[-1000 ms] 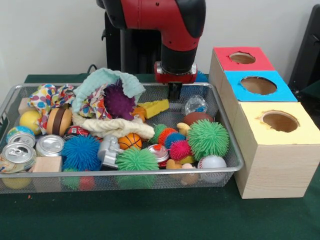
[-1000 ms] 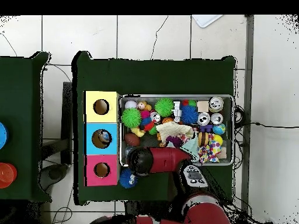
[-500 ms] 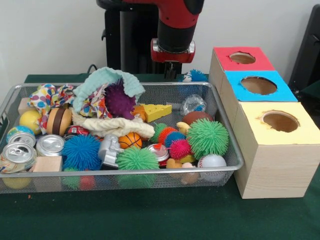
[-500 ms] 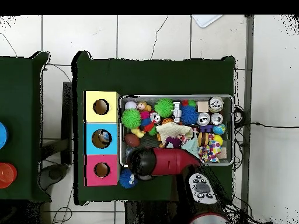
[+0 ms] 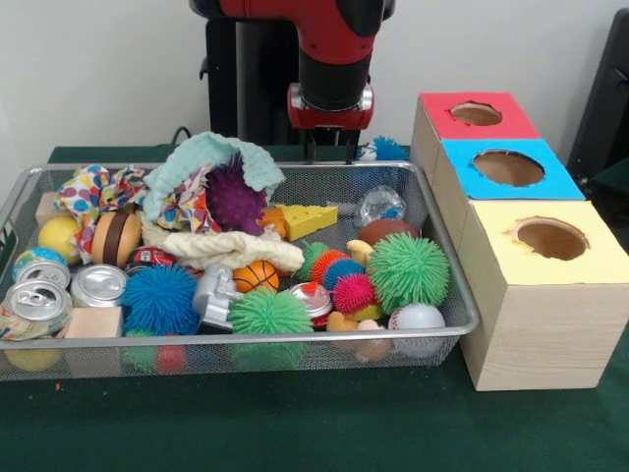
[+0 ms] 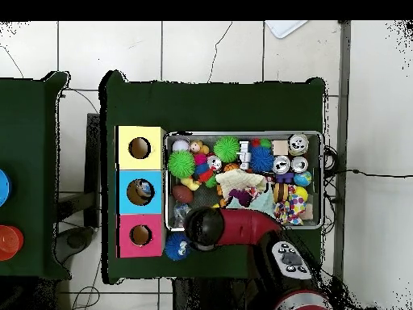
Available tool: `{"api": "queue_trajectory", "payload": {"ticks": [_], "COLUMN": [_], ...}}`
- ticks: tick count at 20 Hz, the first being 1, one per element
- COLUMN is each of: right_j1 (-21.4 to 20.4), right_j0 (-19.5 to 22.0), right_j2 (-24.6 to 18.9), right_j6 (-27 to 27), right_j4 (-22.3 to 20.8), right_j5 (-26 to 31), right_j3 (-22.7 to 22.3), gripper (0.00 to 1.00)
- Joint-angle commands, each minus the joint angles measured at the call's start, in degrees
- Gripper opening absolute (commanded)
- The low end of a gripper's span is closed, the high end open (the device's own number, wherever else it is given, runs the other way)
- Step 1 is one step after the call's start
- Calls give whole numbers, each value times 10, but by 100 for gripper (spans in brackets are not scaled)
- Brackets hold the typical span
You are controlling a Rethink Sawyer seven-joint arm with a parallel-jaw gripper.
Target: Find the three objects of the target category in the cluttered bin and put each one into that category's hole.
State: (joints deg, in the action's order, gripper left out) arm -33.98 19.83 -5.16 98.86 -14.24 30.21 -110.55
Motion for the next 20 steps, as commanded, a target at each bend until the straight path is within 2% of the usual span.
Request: {"api": "queue_trajectory", "payload": {"ticks": [1, 8, 16, 20], "right_j1": [29, 59, 46, 52], "right_j0": [31, 31, 25, 15], "right_j2": [-80, -87, -94, -93], "right_j6": [24, 44, 51, 61], "right_j4": [-20, -37, -21, -39], "right_j5": [-127, -217, -200, -262], "right_j3": [-42, -30, -36, -41], "gripper": [100, 100, 100, 100]}}
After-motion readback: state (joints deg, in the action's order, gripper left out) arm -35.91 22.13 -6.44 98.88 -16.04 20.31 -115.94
